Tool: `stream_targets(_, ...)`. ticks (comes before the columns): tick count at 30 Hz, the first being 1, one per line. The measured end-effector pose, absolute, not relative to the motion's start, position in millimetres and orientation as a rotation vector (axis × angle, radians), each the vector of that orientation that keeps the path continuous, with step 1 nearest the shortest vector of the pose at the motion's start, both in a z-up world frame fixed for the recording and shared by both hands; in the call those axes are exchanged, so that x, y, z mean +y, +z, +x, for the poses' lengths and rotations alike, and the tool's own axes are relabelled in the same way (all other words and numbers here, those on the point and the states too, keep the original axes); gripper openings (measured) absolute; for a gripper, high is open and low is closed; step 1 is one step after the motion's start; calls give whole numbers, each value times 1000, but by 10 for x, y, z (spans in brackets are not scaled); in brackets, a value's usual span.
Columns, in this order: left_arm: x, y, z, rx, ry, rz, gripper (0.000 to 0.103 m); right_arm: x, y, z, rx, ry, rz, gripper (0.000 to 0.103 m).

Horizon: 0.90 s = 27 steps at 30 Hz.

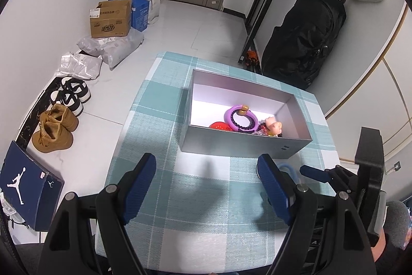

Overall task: Organize jewelry
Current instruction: 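Grasp the blue ring with the right gripper and lift it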

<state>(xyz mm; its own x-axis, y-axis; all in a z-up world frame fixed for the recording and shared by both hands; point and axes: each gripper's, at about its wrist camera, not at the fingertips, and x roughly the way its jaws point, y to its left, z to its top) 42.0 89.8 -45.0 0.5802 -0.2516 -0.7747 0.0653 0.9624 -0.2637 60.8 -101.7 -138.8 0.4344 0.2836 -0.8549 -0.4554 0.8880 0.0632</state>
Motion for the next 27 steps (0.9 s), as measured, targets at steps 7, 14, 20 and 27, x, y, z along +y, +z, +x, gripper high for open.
stream_targets(7, 916, -445, 428, 937, -186, -220, 77, -912, -1433, 598, 1024, 448, -263, 71)
stream_targets(14, 913, -460, 434, 945, -191, -215, 77, -952, -1408, 607, 1023, 450, -243, 60)
stream_targets(20, 878, -475, 435, 954, -193, -208, 77, -1030, -1336, 650, 1023, 449, -186, 60)
stream_targets(27, 781, -500, 424, 962, -227, -197, 78, -1221, -1195, 618, 999, 448, -101, 60)
